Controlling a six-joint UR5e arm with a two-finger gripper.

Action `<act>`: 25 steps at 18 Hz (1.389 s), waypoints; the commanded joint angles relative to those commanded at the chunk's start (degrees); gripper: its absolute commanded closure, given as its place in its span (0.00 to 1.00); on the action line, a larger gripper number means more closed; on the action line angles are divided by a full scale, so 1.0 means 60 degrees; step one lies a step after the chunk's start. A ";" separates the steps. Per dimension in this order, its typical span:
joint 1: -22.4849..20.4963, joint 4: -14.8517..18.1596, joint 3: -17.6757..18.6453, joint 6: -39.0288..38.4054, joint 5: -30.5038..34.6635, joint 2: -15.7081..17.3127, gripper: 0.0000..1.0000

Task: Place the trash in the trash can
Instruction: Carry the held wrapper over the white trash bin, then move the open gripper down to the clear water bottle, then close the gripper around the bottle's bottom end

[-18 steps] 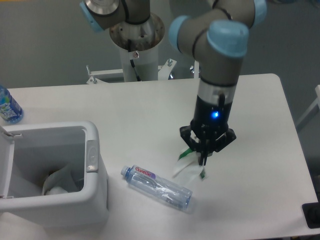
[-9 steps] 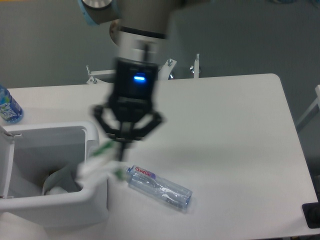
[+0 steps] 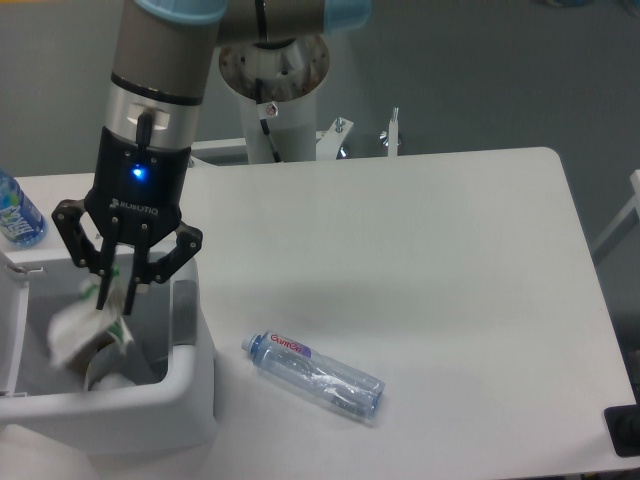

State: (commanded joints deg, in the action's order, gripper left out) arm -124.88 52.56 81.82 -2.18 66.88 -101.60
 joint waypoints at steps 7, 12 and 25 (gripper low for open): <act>-0.2138 0.0029 0.0131 -0.2038 0.0044 -0.0131 0.00; -0.2579 0.0029 0.0556 -0.2537 0.1199 -0.1301 0.00; -0.2624 -0.0073 -0.0145 -0.2742 0.2563 -0.4071 0.00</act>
State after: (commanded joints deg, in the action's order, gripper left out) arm -140.63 52.12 80.95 -18.63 82.26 -126.03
